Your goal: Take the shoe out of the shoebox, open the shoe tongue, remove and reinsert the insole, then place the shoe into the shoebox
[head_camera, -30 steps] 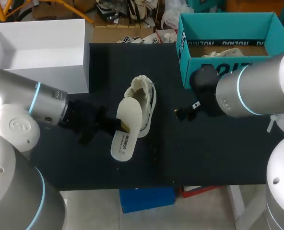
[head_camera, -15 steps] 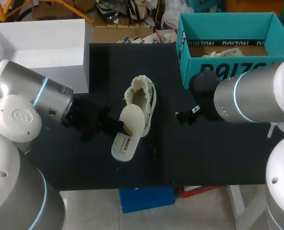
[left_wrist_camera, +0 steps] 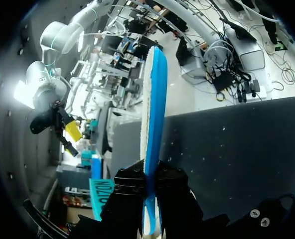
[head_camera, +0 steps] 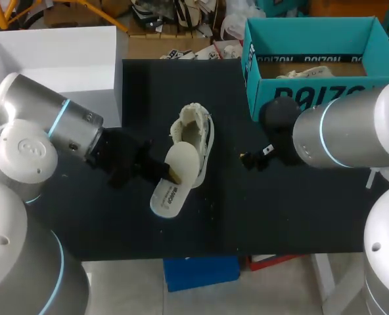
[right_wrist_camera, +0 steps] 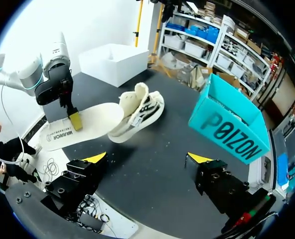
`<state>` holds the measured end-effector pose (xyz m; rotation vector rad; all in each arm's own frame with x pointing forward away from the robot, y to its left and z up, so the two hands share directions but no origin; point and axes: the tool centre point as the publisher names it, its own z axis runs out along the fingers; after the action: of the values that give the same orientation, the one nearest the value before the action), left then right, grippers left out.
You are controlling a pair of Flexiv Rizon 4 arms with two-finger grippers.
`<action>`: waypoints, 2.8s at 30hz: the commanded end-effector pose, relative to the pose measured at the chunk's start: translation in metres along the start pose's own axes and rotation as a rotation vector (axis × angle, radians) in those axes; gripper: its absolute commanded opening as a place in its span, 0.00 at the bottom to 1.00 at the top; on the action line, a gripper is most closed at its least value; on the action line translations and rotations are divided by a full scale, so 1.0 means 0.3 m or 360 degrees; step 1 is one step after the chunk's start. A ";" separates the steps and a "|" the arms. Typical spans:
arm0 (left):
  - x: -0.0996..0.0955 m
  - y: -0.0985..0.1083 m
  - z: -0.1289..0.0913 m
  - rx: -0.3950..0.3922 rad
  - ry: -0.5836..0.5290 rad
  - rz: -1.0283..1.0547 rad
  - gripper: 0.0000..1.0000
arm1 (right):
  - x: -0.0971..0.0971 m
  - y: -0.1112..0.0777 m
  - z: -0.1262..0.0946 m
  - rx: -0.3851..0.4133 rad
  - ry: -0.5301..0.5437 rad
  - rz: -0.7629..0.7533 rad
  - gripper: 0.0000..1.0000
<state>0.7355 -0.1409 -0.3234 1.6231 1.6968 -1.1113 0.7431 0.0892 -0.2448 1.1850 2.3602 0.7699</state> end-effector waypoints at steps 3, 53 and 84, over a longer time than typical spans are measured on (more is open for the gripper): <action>-0.015 0.017 -0.015 0.0198 0.0018 -0.0038 0.00 | 0.005 0.001 0.002 0.0001 -0.0005 0.0002 1.00; 0.018 0.259 0.094 0.0150 0.0315 -0.0191 0.00 | 0.005 0.001 0.002 0.0001 -0.0005 0.0002 1.00; 0.043 0.459 0.144 0.0047 0.0371 -0.0267 0.00 | 0.005 0.001 0.002 0.0001 -0.0005 0.0002 1.00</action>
<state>0.8595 -0.1742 -0.3834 1.7003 1.9997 -1.0728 0.7431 0.0892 -0.2448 1.1850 2.3601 0.7697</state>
